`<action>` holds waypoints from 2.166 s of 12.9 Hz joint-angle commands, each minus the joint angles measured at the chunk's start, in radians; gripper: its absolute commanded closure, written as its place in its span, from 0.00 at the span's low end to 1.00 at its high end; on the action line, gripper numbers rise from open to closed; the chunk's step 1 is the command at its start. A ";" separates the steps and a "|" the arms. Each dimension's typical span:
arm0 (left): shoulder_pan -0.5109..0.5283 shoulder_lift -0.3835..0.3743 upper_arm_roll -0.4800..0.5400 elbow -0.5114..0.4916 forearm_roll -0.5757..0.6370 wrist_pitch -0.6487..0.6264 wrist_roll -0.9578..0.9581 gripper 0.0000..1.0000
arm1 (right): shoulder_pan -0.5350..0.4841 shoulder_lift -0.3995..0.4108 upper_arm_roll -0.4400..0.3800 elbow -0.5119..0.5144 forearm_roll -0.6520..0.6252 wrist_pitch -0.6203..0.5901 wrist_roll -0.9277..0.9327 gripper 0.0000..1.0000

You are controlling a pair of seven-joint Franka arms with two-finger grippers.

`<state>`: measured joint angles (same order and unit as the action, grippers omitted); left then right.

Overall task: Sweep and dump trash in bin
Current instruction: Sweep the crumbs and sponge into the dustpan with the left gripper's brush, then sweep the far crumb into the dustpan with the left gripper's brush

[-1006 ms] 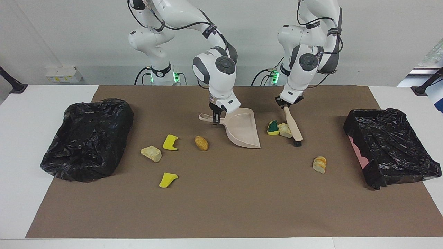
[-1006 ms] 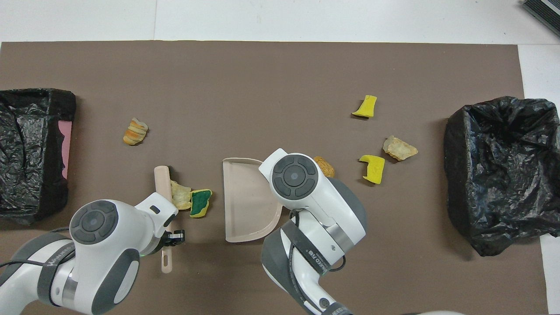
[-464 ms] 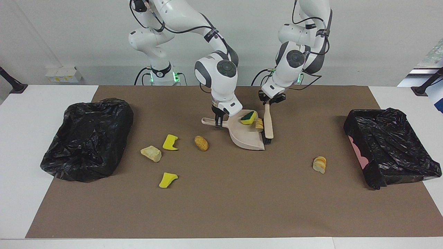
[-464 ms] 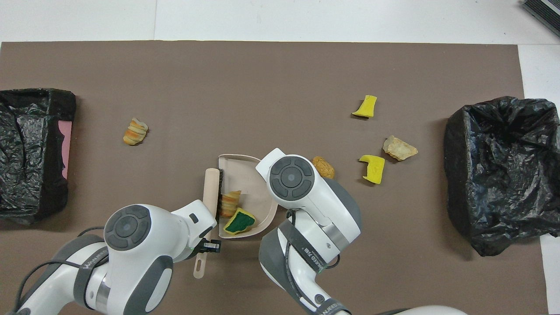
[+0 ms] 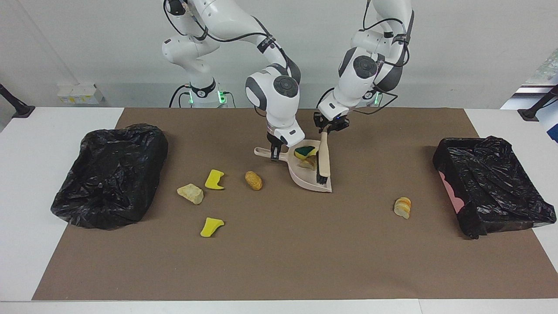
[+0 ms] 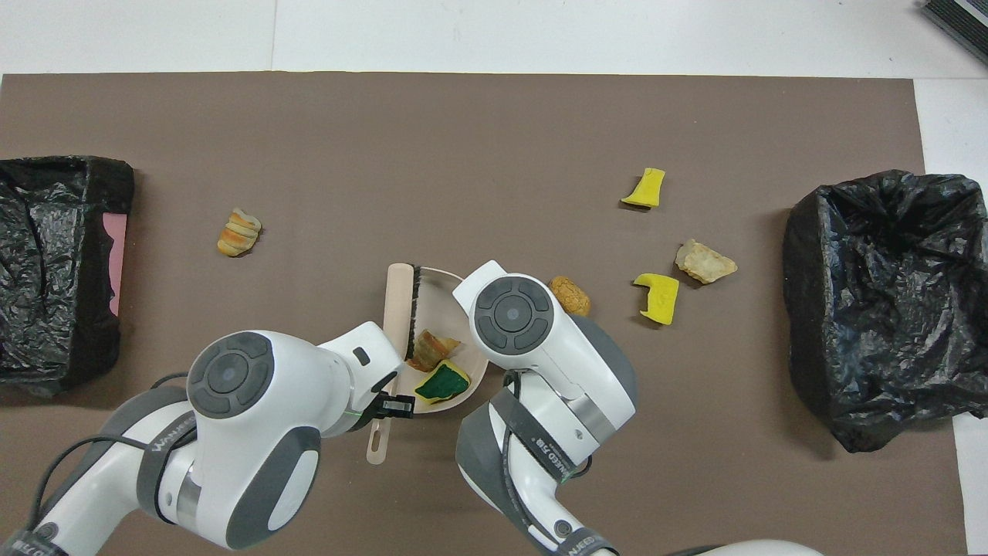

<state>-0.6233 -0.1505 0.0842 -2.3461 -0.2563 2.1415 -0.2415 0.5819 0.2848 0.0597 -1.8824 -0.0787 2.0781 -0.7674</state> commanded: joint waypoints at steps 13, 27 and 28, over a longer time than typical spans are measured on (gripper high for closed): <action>0.592 0.347 0.005 0.393 0.381 -0.074 0.569 1.00 | 0.021 0.010 0.005 0.069 -0.102 -0.181 0.042 1.00; 0.159 0.169 -0.007 0.133 0.183 -0.164 0.473 1.00 | 0.018 -0.007 0.006 0.019 -0.082 -0.173 0.154 1.00; 0.116 0.163 -0.006 0.130 0.151 -0.163 0.447 1.00 | 0.013 -0.007 0.006 0.014 -0.082 -0.170 0.154 1.00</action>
<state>-0.4386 0.0598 0.0604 -2.1693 -0.0606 1.9647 0.2432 0.6083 0.2861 0.0599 -1.8469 -0.1530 1.8870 -0.6532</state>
